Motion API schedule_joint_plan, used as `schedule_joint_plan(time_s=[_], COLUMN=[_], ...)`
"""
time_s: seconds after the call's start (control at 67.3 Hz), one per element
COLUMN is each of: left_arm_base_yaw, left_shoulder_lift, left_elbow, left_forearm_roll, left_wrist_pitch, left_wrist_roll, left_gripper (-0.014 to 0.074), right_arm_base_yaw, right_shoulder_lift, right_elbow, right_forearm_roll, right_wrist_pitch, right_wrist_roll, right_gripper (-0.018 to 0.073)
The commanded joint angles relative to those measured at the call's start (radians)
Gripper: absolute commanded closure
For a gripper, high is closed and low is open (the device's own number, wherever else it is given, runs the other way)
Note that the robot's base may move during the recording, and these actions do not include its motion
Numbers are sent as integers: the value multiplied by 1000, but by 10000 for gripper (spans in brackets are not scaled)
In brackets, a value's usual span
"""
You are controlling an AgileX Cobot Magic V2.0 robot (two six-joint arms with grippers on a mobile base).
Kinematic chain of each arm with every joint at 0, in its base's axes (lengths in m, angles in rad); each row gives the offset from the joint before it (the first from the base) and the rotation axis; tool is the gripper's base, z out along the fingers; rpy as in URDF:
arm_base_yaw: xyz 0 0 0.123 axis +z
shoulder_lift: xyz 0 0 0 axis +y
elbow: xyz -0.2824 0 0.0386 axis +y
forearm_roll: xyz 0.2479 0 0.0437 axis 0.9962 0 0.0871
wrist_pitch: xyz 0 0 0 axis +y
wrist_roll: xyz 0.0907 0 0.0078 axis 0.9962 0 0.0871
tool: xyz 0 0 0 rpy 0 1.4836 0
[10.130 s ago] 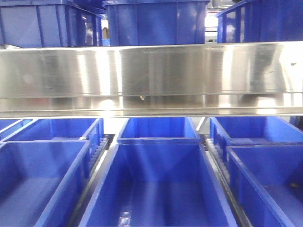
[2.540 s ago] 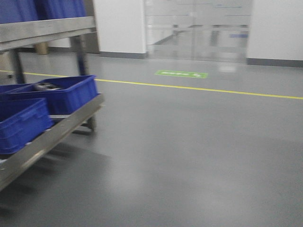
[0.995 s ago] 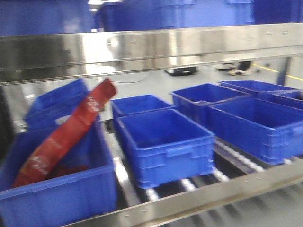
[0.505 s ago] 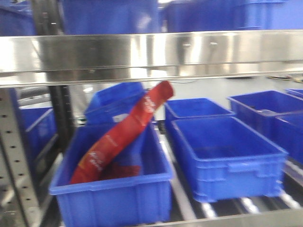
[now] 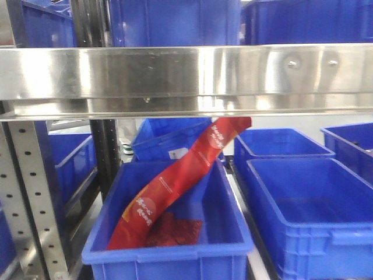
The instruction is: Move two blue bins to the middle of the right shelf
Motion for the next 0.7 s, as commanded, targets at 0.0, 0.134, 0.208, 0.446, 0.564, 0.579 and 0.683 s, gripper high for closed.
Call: schedule_joint_plan(time_s=[0.0, 0.134, 0.208, 0.446, 0.564, 0.579, 0.683], left_arm_base_yaw=[-6, -6, -6, -6, -6, -6, -6], left_shoulder_lift=[-29, -29, -29, -29, -29, -29, -29], left_elbow=[-24, -24, -24, -24, -24, -24, -24], left_forearm_roll=[-76, -76, -76, -76, -76, -76, -76], left_wrist_pitch=[-109, -109, -109, -109, -109, -109, -109], left_wrist_roll=[-3, -3, -3, -3, -3, -3, -3], left_gripper=[707, 707, 707, 707, 707, 707, 707], right_arm_base_yaw=[-3, -3, -3, -3, -3, -3, -3], right_shoulder_lift=[-7, -7, -7, -7, -7, -7, -7], right_elbow=[-9, -9, -9, -9, -9, -9, -9], right_forearm_roll=[-4, -4, -4, -4, -4, -4, -4], right_wrist_pitch=[-57, -57, -57, -57, -57, -57, -57], right_wrist_roll=[-13, -13, -13, -13, -13, -13, -13], right_gripper=[721, 721, 721, 721, 721, 721, 721])
